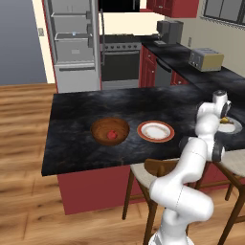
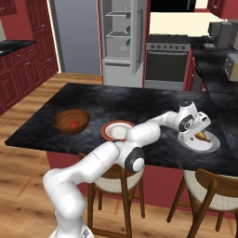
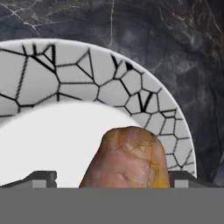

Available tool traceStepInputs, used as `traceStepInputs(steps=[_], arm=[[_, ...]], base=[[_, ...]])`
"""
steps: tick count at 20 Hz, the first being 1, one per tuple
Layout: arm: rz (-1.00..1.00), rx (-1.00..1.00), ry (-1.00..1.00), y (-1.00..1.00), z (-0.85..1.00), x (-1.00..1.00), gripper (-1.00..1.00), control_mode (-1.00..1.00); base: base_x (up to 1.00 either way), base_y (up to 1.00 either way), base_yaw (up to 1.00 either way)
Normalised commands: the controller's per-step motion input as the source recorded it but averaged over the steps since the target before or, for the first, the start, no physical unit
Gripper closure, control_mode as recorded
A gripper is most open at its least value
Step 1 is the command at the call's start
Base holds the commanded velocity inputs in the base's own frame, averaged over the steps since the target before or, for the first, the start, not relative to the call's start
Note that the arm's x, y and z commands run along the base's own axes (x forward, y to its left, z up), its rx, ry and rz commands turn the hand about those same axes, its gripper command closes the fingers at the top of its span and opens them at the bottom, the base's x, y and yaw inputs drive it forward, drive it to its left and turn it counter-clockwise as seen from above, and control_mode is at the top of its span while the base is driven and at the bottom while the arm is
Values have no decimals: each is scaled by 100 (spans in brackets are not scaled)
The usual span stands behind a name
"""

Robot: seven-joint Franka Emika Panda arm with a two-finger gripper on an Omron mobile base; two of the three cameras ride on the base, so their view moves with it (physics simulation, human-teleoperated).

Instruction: Pick the chicken drumstick and bell pepper from their plates and place them in the bowl. Then put the bowl in the fridge.

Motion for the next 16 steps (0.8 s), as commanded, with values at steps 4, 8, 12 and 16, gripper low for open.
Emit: traceStepInputs(steps=[4,8,12,16], arm=[[2,8,28,-18,17,13,100,-100],[0,22,36,-3,33,2,100,-100],[0,32,25,11,61,-4,100,-100],[0,33,20,28,62,-22,100,-100]], base=[[0,0,0],[0,0,0],[0,0,0],[0,0,0]])
